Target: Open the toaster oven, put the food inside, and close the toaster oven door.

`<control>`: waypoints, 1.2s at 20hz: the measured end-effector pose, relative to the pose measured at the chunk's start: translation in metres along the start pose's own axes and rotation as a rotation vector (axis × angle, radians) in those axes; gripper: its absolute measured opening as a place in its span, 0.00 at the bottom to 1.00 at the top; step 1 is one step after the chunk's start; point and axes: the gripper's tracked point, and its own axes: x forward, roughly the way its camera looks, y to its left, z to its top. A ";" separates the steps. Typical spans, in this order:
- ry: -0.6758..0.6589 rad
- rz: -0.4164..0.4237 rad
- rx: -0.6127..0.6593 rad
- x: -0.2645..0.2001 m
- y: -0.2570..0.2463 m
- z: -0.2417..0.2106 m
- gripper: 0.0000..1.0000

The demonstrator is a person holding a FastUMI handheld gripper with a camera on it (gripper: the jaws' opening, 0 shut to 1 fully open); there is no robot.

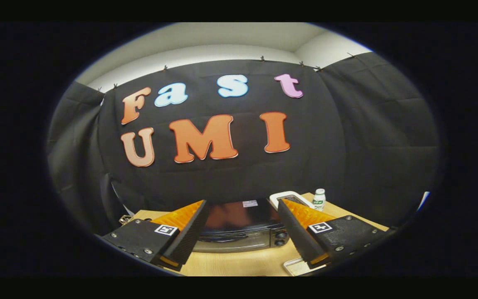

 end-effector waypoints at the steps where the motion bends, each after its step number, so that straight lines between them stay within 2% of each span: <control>1: 0.015 0.015 -0.022 0.009 0.011 -0.014 0.99; 6: 0.142 0.087 -0.105 0.056 0.053 -0.089 0.99; 12: 0.206 0.058 -0.209 0.083 0.051 -0.128 0.99; 20: 0.277 0.051 -0.176 0.073 0.051 -0.154 0.99; 24: 0.282 0.047 -0.100 0.069 0.051 -0.154 1.00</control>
